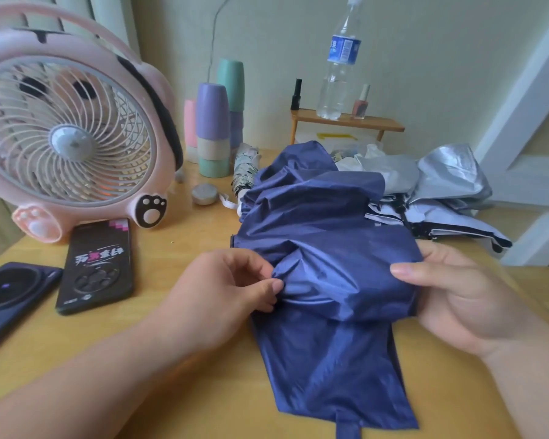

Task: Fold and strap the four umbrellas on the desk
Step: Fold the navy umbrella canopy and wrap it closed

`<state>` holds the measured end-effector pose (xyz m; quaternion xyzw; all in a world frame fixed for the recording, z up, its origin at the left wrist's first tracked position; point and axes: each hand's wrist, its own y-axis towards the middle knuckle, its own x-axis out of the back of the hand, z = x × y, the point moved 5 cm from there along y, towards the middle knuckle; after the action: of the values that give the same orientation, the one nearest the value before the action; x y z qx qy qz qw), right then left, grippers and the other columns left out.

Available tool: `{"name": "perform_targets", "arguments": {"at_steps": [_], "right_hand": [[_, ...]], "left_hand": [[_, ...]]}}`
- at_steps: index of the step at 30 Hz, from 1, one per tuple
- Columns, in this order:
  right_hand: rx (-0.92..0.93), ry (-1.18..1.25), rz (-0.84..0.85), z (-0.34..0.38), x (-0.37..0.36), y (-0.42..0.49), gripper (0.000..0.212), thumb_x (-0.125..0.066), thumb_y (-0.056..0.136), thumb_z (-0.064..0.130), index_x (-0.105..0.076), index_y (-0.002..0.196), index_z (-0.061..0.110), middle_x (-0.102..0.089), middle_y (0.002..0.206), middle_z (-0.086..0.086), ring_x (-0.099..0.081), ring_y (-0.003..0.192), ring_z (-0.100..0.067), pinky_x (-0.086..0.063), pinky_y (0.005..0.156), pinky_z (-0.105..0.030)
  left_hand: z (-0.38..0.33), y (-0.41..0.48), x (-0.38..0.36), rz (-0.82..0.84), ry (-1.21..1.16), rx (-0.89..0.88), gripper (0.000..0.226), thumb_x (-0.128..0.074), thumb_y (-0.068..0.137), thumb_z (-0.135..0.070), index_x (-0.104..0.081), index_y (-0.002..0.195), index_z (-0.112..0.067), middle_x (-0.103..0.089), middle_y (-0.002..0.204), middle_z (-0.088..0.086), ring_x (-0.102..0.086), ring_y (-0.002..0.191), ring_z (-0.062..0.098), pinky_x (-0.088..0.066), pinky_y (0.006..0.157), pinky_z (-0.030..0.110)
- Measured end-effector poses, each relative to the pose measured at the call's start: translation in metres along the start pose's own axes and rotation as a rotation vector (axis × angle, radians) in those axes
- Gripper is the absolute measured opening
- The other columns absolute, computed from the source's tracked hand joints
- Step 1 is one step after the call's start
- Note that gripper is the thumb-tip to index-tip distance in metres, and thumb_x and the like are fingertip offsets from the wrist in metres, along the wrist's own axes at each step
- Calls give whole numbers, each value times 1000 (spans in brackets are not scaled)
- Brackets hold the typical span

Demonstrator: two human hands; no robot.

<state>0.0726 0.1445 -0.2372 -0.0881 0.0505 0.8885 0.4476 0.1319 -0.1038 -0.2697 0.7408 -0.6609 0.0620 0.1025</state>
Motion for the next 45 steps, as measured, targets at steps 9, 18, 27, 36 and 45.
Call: {"name": "perform_targets", "arguments": {"at_steps": [9, 18, 27, 36, 45], "right_hand": [[-18, -99, 180, 5, 13, -9, 49, -88, 72, 19, -73, 111, -6, -72, 113, -27, -71, 104, -37, -57, 91, -40], [-115, -232, 399, -8, 4, -16, 41, -78, 85, 15, -65, 116, -8, -70, 111, -25, -68, 102, -33, -54, 90, -40], [49, -373, -201, 4, 24, -4, 51, -79, 78, 52, -74, 80, 1, -73, 78, -20, -67, 71, -27, -51, 61, -30], [87, -1438, -427, -7, 40, 17, 35, -65, 91, 13, -73, 123, 25, -67, 119, 8, -58, 114, -12, -45, 104, -33], [209, -1336, -391, -7, 39, 24, 42, -70, 88, 10, -69, 128, 21, -62, 127, 12, -60, 114, -10, -48, 101, -30]], "left_hand": [[-8, -3, 6, 120, 92, -122, 14, -74, 79, -26, -64, 77, -16, -75, 75, 6, -66, 69, 23, -50, 69, 32], [-11, -9, -2, 82, -451, 78, 67, -86, 55, -31, -58, 110, -4, -64, 78, 9, -68, 60, 35, -44, 40, 30], [-14, -17, -12, 210, -309, 25, 57, -89, 66, -27, -66, 119, -30, -67, 94, 11, -68, 61, 45, -46, 40, 32], [-5, -17, -10, 195, 80, -56, 64, -79, 64, -57, -58, 124, -53, -75, 82, 12, -66, 58, 27, -46, 52, 19], [-12, -17, -7, 98, 72, -165, 46, -91, 69, -38, -70, 109, -45, -66, 75, 6, -61, 49, 24, -42, 48, 16]]}}
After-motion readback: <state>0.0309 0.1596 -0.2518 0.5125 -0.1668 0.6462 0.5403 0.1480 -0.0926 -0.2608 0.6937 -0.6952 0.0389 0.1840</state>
